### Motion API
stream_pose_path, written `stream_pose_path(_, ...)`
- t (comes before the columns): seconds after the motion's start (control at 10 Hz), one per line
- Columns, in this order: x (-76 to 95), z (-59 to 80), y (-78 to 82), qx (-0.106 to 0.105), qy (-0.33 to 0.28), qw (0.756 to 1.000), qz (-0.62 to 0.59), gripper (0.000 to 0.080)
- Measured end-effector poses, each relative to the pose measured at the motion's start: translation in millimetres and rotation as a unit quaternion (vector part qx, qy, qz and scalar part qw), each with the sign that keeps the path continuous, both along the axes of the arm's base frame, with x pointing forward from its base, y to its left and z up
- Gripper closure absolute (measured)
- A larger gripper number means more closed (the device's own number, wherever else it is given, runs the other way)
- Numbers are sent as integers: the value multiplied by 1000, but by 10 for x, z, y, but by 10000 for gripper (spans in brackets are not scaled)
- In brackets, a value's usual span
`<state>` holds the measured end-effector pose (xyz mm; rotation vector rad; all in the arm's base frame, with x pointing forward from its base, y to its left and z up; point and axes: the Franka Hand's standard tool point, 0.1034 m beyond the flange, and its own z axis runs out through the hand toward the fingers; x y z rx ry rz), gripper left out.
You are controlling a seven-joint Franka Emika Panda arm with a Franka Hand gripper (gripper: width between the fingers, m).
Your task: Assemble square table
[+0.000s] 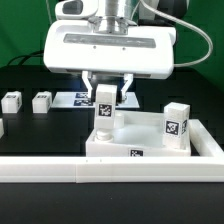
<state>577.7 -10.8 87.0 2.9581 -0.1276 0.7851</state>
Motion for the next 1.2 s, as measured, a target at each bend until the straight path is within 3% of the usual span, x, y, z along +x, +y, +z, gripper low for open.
stream_pose_path(0.3, -28, -84, -7, -2, 5, 1000, 0, 509)
stream_pose_path(0.5, -28, -74, 54, 0, 5, 1000, 1, 509)
stream_pose_path(1.2, -74, -142, -4, -8, -13, 1000, -3, 509)
